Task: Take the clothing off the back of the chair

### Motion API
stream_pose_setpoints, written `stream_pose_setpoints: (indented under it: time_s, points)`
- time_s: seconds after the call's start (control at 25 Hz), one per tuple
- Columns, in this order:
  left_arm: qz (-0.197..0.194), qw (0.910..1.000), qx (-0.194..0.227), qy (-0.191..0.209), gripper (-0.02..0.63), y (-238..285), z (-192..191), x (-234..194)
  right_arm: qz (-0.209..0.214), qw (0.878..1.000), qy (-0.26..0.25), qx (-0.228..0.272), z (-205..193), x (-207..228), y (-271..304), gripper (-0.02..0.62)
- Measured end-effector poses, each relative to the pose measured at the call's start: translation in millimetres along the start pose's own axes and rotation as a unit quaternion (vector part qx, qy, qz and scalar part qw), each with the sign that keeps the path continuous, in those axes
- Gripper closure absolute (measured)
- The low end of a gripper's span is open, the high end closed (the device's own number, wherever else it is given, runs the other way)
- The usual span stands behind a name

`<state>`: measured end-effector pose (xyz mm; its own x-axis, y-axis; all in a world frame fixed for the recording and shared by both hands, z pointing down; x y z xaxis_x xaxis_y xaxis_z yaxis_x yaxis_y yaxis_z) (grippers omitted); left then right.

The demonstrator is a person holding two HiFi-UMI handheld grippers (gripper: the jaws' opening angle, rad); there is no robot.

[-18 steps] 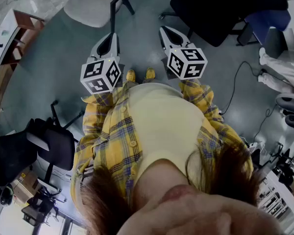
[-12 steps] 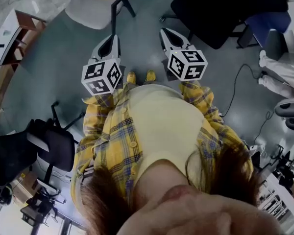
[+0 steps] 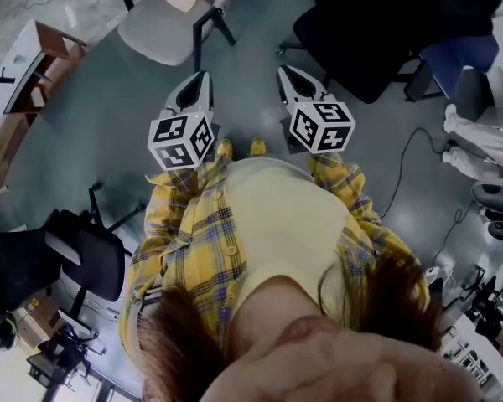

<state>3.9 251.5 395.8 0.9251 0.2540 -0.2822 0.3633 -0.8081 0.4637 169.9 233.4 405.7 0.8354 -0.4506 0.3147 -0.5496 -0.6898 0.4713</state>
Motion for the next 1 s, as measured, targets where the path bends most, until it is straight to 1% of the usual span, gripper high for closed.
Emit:
stream_pose_setpoints:
  time_s: [0.28, 0.48, 0.6, 0.72, 1.0]
  points:
    - [-0.001, 1.0, -0.006, 0.006, 0.6, 22, 2, 24, 0.009, 1.0, 0.003, 0.001, 5, 28, -4, 0.581]
    - [0.002, 0.9999, -0.013, -0.003, 0.6, 31, -1, 34, 0.019, 1.0, 0.011, -0.005, 4, 43, 2, 0.581]
    - [0.011, 0.9997, -0.02, -0.007, 0.6, 31, -3, 29, 0.027, 0.999, 0.014, -0.014, 2, 43, 8, 0.581]
    - [0.02, 0.9996, -0.017, -0.011, 0.6, 33, 3, 20, 0.032, 0.999, 0.012, -0.019, 5, 41, 17, 0.581]
    - [0.025, 0.9995, -0.009, -0.019, 0.6, 53, 17, -11, 0.026, 0.999, -0.003, -0.019, 24, 42, 50, 0.581]
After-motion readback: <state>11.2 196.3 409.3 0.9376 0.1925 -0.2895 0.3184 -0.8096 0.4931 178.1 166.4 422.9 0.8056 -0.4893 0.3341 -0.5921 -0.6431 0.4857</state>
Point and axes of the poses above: the fingertips, and each gripper's own axes: y forward along the fingers, x to its right, z out of its top, the point moved 1 cm from there along -y, backward along the fingers, and after that the axes turned 6 degrees about -x, right-handed, at the moved point
